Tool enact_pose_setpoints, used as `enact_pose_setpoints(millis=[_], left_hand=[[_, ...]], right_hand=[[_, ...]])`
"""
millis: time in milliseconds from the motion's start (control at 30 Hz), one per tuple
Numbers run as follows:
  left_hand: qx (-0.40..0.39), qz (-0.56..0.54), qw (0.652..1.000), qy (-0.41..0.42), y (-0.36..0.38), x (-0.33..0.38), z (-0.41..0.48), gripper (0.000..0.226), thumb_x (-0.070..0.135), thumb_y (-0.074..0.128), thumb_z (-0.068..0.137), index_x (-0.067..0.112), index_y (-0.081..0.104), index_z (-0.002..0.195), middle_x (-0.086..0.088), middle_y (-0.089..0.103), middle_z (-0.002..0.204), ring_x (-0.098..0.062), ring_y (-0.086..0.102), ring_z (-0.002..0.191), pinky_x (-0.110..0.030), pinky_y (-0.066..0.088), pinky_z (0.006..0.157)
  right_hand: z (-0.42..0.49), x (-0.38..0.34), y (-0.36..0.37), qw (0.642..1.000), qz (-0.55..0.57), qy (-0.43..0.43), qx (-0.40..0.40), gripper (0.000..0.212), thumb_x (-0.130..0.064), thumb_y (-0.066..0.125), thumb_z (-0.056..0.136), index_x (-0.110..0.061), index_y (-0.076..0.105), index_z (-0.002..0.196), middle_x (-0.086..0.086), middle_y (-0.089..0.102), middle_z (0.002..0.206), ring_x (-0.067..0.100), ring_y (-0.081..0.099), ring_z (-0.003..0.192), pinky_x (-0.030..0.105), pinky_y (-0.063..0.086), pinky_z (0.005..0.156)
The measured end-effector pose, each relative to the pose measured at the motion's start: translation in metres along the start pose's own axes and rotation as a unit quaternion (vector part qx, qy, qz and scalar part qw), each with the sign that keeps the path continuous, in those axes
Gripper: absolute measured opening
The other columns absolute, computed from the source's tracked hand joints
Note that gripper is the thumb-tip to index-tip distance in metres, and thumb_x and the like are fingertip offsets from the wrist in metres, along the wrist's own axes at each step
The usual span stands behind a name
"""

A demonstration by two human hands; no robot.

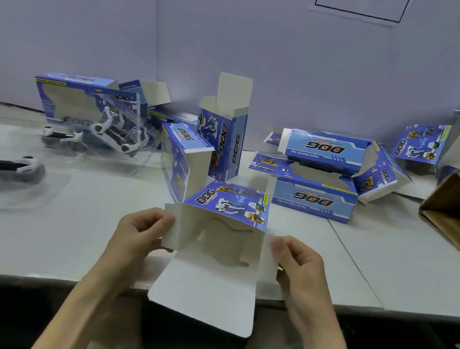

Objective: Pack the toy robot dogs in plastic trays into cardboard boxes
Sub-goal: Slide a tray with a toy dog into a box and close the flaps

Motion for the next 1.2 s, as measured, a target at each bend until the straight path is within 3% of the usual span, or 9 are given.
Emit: enact_pose_setpoints(millis=[167,300,433,633,767,900,1000,1133,1200], left_hand=[[-0.089,0.007,0.995,-0.033,0.006,0.0,-0.001,0.015,0.026,0.074,0.078,0.012,0.075,0.074,-0.01,0.072,0.082,-0.02,0.067,0.069,-0.027,0.055,0.055],[-0.044,-0.012,0.999,-0.026,0.009,0.003,0.0,0.04,0.051,0.063,0.088,0.012,0.074,0.086,-0.012,0.072,0.089,-0.024,0.069,0.077,-0.03,0.057,0.055],[-0.008,-0.041,0.998,-0.047,0.008,0.001,0.005,0.041,0.039,0.053,0.09,0.009,0.061,0.115,-0.017,0.071,0.108,-0.037,0.071,0.094,-0.037,0.06,0.07],[-0.09,-0.035,0.982,-0.165,0.015,0.001,0.008,0.064,0.055,0.047,0.084,0.014,0.054,0.132,-0.013,0.069,0.123,-0.04,0.067,0.109,-0.041,0.058,0.09],[-0.114,-0.026,0.973,-0.199,0.014,0.003,0.011,0.083,0.068,0.027,0.085,0.011,0.052,0.139,-0.016,0.065,0.129,-0.04,0.064,0.113,-0.046,0.05,0.102],[-0.113,-0.046,0.975,-0.187,0.008,0.002,0.012,0.079,0.07,0.024,0.091,0.016,0.054,0.14,-0.02,0.062,0.131,-0.038,0.062,0.118,-0.053,0.039,0.112],[-0.11,-0.11,0.97,-0.186,0.0,-0.002,0.014,0.081,0.077,0.03,0.091,0.015,0.063,0.132,-0.026,0.059,0.132,-0.038,0.062,0.115,-0.051,0.042,0.109],[-0.168,-0.146,0.953,-0.205,-0.005,-0.009,0.017,0.097,0.084,0.017,0.088,0.013,0.047,0.146,-0.033,0.038,0.148,-0.048,0.038,0.137,-0.057,0.023,0.119],[-0.193,-0.157,0.947,-0.204,-0.003,-0.009,0.015,0.1,0.082,0.007,0.088,0.011,0.047,0.146,-0.03,0.038,0.147,-0.047,0.035,0.136,-0.055,0.026,0.115]], right_hand=[[0.001,0.003,-0.002,0.99,0.138,0.027,0.019,0.026,-0.038,0.067,0.078,-0.015,0.077,0.079,0.008,0.075,0.086,0.015,0.07,0.072,0.024,0.056,0.059],[0.001,-0.008,0.002,0.98,0.172,-0.041,0.089,0.018,-0.027,0.062,0.085,-0.021,0.074,0.073,0.001,0.072,0.081,0.011,0.066,0.069,0.023,0.055,0.059],[-0.003,-0.024,0.017,0.957,0.275,-0.049,0.081,0.019,-0.016,0.061,0.083,-0.023,0.073,0.071,0.002,0.074,0.085,0.012,0.07,0.072,0.024,0.058,0.061],[-0.012,-0.029,0.047,0.887,0.46,0.028,0.035,0.021,-0.008,0.061,0.077,-0.006,0.066,0.097,0.013,0.075,0.1,0.017,0.075,0.083,0.022,0.06,0.062],[-0.022,-0.028,0.077,0.91,0.413,0.012,-0.035,0.015,-0.012,0.062,0.082,-0.018,0.076,0.079,0.009,0.076,0.099,0.017,0.075,0.085,0.024,0.06,0.068],[-0.029,-0.029,0.095,0.924,0.373,-0.025,-0.077,0.005,-0.017,0.075,0.08,-0.019,0.072,0.083,0.014,0.073,0.108,0.022,0.073,0.089,0.027,0.059,0.072],[-0.029,-0.028,0.103,0.935,0.342,-0.048,-0.077,0.005,-0.014,0.069,0.088,-0.018,0.068,0.085,0.017,0.071,0.109,0.026,0.073,0.091,0.028,0.059,0.073],[-0.027,-0.031,0.114,0.94,0.325,-0.058,-0.082,0.003,-0.016,0.07,0.083,-0.017,0.068,0.084,0.019,0.072,0.103,0.029,0.072,0.089,0.031,0.06,0.074],[-0.023,-0.031,0.123,0.95,0.291,-0.057,-0.095,0.004,-0.017,0.071,0.082,-0.019,0.068,0.082,0.018,0.073,0.098,0.029,0.071,0.086,0.033,0.059,0.074]])
Point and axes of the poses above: each hand's wrist, its own z-axis towards the middle knuckle, its own y-axis out of the palm, x = y × z, the point moved 2 cm from there along z, towards the middle knuckle
